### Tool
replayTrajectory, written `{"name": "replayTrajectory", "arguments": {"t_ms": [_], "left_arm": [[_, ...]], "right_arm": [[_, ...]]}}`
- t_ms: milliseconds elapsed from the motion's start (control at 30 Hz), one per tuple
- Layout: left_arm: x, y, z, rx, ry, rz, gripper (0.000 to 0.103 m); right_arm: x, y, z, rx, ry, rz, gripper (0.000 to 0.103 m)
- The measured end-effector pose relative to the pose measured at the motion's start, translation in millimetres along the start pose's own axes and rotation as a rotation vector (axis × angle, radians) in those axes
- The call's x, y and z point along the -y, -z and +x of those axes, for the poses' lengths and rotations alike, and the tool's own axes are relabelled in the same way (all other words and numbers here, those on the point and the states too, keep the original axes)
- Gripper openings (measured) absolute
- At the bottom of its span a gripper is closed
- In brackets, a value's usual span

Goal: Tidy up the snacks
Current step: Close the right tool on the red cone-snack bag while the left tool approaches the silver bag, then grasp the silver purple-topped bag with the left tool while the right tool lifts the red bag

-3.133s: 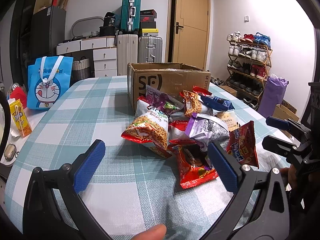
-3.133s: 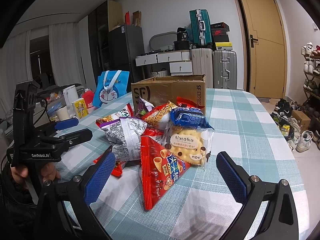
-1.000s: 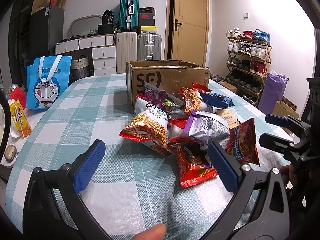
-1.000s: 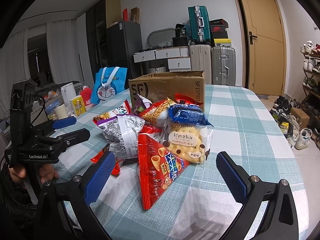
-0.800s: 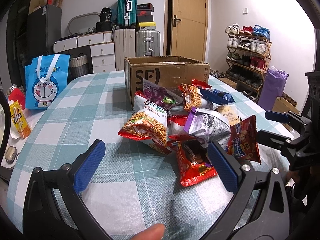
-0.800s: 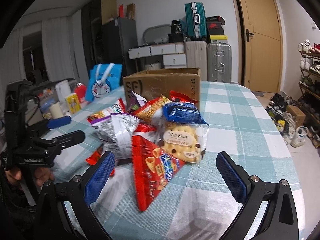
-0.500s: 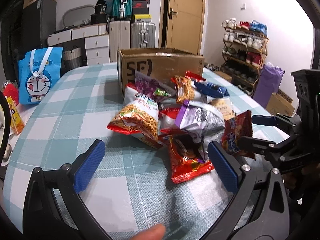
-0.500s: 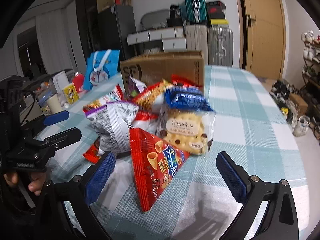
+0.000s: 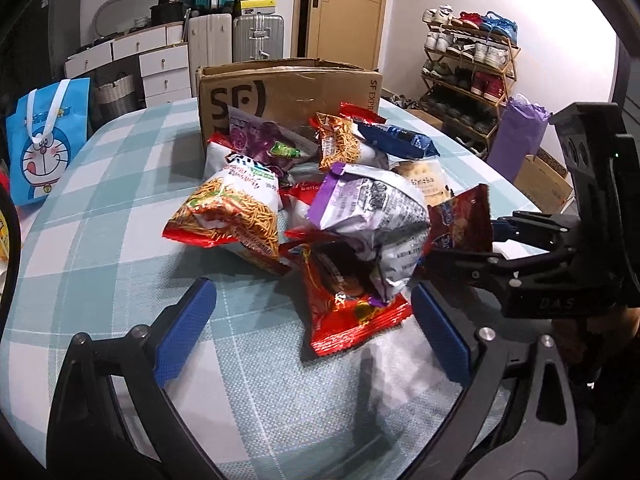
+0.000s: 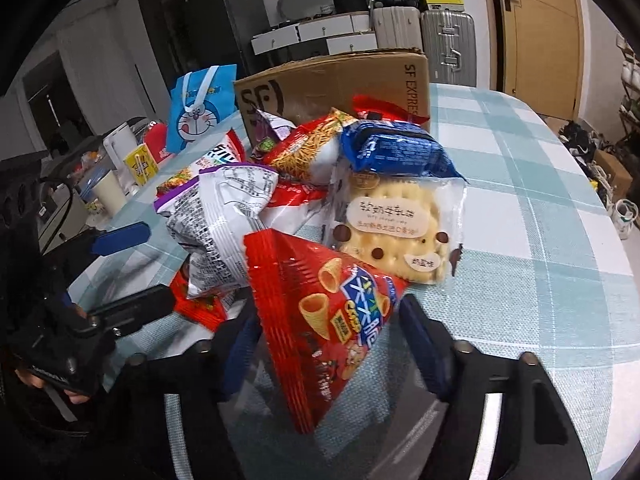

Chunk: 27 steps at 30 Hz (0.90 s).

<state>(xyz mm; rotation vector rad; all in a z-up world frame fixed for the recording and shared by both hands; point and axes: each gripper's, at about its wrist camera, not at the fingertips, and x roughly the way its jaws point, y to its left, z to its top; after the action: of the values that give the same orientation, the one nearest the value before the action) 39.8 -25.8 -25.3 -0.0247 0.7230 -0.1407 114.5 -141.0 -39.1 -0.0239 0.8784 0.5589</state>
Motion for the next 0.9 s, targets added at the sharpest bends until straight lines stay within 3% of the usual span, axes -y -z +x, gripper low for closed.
{"name": "replayTrajectory", "arguments": {"t_ms": [100, 267, 733, 900], "left_arm": [[1.5, -4.5, 0.5, 0.005, 0.006, -0.006, 0.098], [4.4, -12.6, -0.2, 0.017, 0.032, -0.012, 0.098], [30.3, -46.8, 36.0, -0.045, 0.122, 0.053, 0.098], [37.6, -54.0, 55.8, -0.089, 0.146, 0.064, 0.090]], "right_arm": [[2.5, 0.2, -3.7, 0.013, -0.014, 0.017, 0.051], [9.7, 7.6, -18.4, 0.060, -0.032, 0.052, 0.039], [17.2, 20.6, -31.8, 0.086, -0.041, 0.061, 0.038], [17.7, 22.7, -31.9, 0.088, -0.047, 0.056, 0.038]]}}
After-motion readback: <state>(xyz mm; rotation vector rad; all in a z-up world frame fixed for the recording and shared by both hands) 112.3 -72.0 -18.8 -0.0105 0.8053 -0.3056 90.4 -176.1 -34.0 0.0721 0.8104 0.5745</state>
